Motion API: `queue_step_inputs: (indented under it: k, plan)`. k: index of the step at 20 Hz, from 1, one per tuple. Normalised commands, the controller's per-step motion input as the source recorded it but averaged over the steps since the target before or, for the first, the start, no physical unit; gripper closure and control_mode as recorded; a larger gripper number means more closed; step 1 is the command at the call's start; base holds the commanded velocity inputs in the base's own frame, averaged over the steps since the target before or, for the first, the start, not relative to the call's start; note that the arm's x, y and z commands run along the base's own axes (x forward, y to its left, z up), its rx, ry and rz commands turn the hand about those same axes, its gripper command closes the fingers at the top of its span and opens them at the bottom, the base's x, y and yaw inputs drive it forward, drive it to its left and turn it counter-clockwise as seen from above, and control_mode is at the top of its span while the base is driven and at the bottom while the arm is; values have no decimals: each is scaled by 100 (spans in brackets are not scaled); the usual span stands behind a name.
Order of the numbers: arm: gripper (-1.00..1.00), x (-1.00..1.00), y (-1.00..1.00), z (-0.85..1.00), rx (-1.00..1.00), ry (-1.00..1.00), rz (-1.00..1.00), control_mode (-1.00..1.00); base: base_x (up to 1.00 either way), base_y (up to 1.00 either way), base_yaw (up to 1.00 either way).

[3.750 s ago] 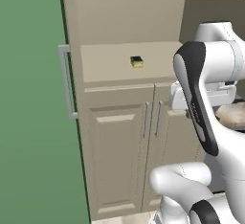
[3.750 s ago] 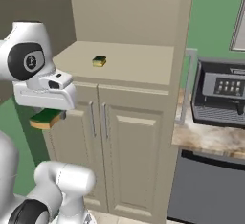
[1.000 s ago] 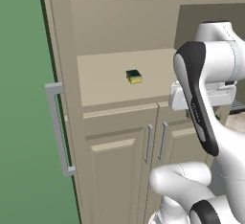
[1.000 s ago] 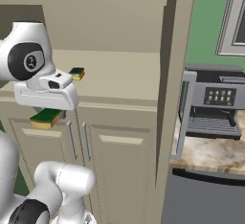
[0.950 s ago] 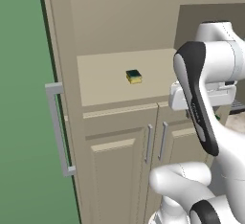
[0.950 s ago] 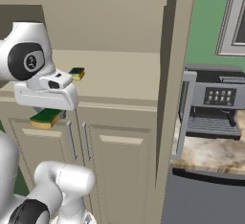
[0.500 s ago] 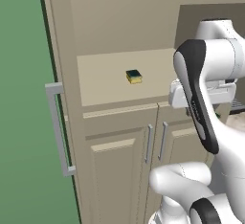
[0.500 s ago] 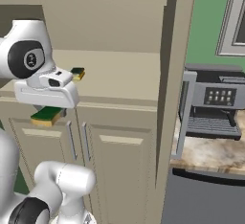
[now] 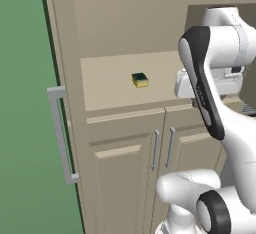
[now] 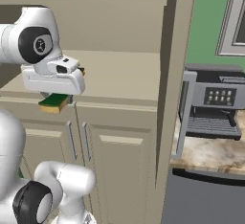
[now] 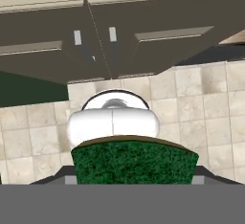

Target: Pick up the sponge and sponge from the sink, and place them back in the cabinet, and close the cabinet doors.

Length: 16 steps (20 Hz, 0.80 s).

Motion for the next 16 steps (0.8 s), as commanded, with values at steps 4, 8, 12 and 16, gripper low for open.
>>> queue_step_inputs:
  k: [4, 8, 12, 16]
  plan:
    - [100, 54, -3, 5, 0, 0, 0, -100, 0, 0, 0]
    - [100, 55, -5, 0, 0, 0, 0, -100, 0, 0, 0]
    - [100, 56, -6, 0, 0, 0, 0, -100, 0, 0, 0]
    - [100, 50, -5, 0, 0, 0, 0, -100, 0, 0, 0]
